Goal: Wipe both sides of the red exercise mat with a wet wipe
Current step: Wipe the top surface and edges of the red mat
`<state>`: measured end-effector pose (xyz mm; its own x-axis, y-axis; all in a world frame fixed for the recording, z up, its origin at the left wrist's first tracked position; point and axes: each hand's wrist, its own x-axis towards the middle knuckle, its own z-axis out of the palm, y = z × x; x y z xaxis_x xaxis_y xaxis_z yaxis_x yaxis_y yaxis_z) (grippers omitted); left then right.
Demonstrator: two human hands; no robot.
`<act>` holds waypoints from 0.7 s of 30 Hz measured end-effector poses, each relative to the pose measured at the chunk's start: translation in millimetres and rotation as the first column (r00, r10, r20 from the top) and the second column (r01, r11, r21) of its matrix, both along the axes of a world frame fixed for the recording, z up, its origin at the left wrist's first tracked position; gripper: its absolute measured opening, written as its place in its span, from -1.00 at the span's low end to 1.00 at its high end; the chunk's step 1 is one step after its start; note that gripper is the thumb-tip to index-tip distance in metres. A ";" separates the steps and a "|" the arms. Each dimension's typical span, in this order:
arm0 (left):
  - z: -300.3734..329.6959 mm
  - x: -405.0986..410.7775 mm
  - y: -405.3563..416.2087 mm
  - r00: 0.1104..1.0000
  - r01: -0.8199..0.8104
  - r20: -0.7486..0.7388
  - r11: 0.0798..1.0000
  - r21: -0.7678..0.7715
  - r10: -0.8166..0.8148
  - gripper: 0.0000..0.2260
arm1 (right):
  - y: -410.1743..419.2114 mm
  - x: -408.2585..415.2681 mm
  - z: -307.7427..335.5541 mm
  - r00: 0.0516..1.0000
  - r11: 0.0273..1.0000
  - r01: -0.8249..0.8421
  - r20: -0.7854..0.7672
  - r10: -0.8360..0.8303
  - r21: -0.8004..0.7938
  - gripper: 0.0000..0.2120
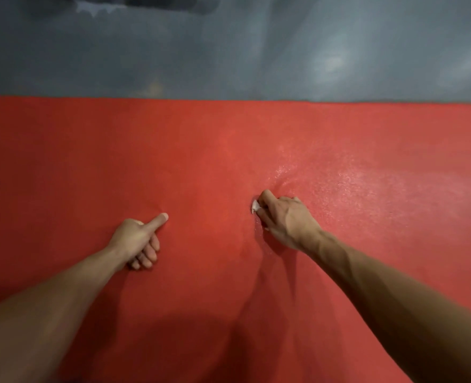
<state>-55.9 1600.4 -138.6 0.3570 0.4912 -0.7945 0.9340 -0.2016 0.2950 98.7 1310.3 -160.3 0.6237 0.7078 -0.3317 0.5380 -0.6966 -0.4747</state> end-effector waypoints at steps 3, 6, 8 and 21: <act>1.4 1.1 0.9 1.000 0.000 0.003 1.000 0.018 0.000 -0.39 | 5.6 5.3 5.6 0.998 1.000 0.014 -0.059 -0.015 -0.022 -0.86; 0.7 -0.5 -0.8 1.000 0.007 -0.002 1.000 0.015 -0.007 -0.39 | 10.2 9.0 11.0 0.987 0.997 0.058 -0.149 -0.066 -0.053 -0.83; 1.7 -0.6 -0.4 1.000 0.005 -0.005 1.000 0.008 -0.005 -0.39 | 11.0 10.5 13.6 0.973 0.996 0.067 -0.215 -0.080 -0.066 -0.81; 8.1 45.4 35.9 0.973 0.214 0.108 0.971 -0.106 -0.202 -0.48 | 18.7 12.0 14.6 0.997 0.996 0.058 -0.052 -0.062 -0.073 -0.78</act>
